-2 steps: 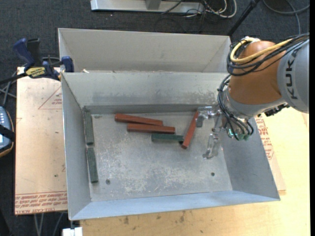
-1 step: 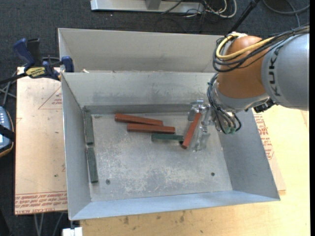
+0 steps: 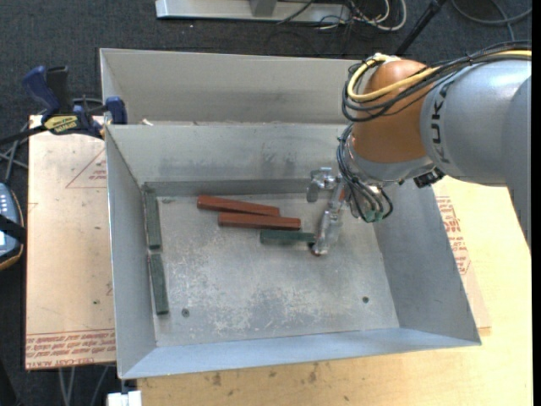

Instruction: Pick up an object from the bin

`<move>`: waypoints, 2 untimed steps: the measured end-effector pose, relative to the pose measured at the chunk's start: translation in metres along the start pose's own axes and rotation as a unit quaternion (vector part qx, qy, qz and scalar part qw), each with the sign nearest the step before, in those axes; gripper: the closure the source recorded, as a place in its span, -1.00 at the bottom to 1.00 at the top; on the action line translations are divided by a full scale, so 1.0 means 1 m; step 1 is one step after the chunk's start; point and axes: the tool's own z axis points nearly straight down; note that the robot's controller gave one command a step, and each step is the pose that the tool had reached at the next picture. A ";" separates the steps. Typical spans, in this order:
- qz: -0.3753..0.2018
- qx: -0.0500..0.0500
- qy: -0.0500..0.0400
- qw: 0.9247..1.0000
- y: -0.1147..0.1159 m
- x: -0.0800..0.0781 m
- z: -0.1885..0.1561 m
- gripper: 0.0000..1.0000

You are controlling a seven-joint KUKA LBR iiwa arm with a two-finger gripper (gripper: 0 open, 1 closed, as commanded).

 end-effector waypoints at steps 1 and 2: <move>-0.138 0.001 0.002 0.990 0.038 0.008 0.056 1.00; -0.138 0.001 0.002 0.990 0.038 0.008 0.056 1.00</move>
Offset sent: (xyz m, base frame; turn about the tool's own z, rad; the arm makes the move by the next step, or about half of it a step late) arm 0.0000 0.0000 0.0000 0.0000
